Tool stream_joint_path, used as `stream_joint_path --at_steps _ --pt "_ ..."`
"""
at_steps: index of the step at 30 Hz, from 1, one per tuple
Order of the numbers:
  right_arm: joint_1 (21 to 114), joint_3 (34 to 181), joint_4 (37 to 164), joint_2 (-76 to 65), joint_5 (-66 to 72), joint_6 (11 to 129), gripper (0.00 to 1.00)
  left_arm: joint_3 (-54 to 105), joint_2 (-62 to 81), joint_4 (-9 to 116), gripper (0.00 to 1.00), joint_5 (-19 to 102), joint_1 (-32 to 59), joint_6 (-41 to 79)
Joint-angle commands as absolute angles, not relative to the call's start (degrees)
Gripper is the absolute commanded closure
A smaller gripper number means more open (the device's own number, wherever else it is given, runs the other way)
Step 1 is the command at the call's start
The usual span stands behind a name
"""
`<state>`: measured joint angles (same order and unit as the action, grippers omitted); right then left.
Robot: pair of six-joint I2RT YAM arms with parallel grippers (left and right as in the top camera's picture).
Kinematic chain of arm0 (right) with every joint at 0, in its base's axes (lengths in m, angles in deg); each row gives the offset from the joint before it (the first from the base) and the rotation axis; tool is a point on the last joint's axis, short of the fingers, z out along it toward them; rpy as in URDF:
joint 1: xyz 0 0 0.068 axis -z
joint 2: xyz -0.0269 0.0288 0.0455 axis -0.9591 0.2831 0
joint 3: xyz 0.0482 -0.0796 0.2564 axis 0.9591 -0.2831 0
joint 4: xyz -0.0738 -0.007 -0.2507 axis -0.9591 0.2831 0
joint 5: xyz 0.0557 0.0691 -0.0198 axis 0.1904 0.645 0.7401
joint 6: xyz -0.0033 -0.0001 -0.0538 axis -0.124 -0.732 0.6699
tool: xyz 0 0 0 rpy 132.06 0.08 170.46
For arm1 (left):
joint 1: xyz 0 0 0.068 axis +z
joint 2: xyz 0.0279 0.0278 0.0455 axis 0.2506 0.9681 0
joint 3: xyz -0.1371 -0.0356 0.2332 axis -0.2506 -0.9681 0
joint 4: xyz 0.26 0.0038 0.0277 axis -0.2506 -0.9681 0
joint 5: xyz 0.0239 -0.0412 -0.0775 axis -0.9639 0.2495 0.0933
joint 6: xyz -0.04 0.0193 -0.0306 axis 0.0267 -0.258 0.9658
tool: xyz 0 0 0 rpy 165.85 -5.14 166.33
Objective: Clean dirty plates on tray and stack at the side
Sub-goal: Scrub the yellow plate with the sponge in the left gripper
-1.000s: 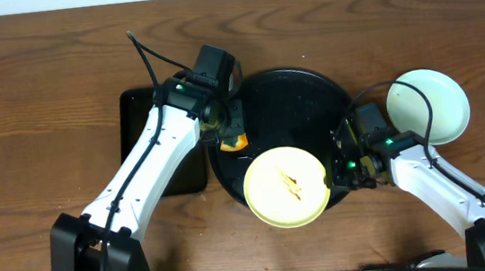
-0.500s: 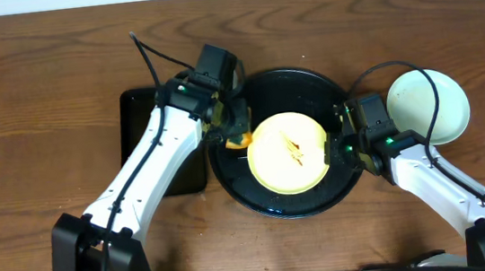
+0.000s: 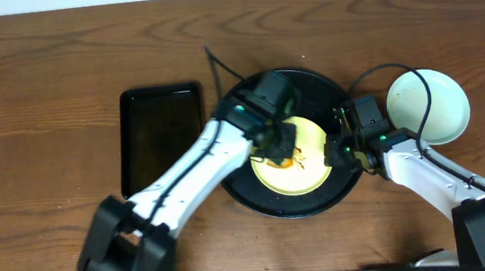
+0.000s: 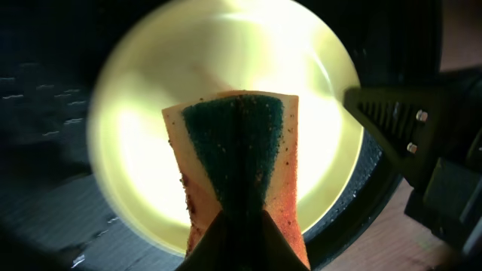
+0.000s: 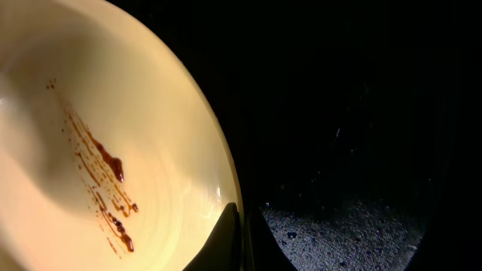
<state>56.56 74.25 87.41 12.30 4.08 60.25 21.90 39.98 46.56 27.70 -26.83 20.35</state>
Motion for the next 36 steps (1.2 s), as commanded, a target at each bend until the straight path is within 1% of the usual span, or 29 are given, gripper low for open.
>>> stream_joint_path --at_steps 1,7,18,36 --pt "56.98 75.28 87.32 12.78 3.34 59.61 0.99 21.57 42.54 48.03 0.89 28.03 -29.37 20.94" --pt "56.98 75.28 87.5 12.78 3.34 59.61 0.99 21.55 45.25 51.15 0.89 28.03 -31.73 20.92" --pt "56.98 75.28 87.78 12.78 3.34 59.61 0.99 21.49 45.95 51.81 0.89 28.66 -32.25 22.88" --pt "56.98 75.28 88.24 12.78 3.34 59.61 0.99 21.44 52.25 54.3 0.89 29.05 -33.08 25.62"
